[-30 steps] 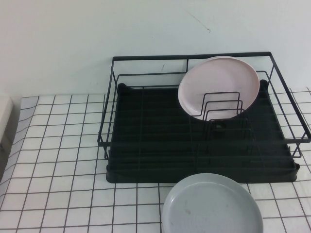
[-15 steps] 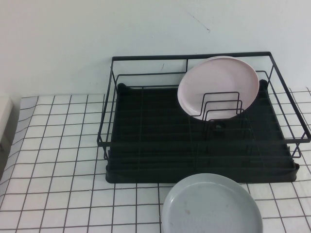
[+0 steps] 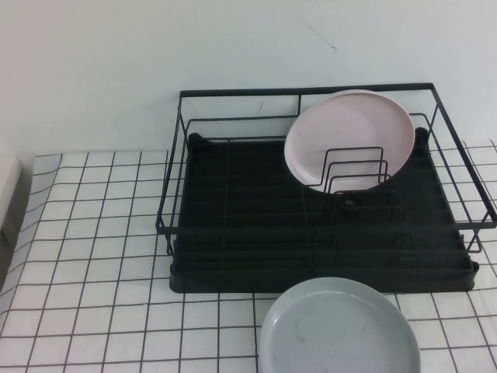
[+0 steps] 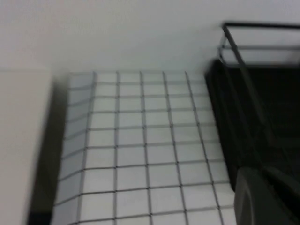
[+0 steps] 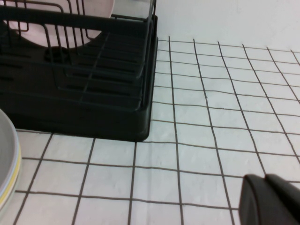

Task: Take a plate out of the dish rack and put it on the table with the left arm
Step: Grasp the plate from the shelf

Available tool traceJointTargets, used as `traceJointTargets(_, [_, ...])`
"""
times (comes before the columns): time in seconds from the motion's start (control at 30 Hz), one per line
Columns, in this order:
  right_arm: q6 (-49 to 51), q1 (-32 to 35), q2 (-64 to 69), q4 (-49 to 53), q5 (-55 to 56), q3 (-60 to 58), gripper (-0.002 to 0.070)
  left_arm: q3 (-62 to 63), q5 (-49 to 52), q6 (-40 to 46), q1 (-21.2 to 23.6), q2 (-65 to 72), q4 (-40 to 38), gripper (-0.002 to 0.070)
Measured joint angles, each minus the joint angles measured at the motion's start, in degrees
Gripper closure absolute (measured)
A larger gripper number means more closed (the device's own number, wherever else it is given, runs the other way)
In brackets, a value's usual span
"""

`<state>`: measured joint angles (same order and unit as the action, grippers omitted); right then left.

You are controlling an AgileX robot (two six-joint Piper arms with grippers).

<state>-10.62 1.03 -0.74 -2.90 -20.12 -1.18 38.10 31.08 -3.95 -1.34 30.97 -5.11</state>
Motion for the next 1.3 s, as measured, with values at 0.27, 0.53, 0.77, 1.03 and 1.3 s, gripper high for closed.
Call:
traceJointTargets(0.27, [0.0,0.0,0.0,0.0,0.0,0.0,0.0680,10.4,17.6,52.5,0.0,23.7,-41.0,0.0677])
traceJointTargets(0.53, [0.0,0.0,0.0,0.0,0.0,0.0,0.0680,27.0,17.5,65.2,-8.3,42.1,-45.2,0.0536])
traceJointTargets(0.77, [0.0,0.0,0.0,0.0,0.0,0.0,0.0680,41.6,8.7,66.4,-19.9,56.3,-39.5,0.0267])
traceJointTargets(1.03, [0.0,0.0,0.0,0.0,0.0,0.0,0.0680,50.8,-3.3,66.4,-28.2,71.4,-32.4,0.0243])
traceJointTargets(1.3, [0.0,0.0,0.0,0.0,0.0,0.0,0.0680,55.0,-17.4,67.8,-29.1,82.0,-29.2,0.0228])
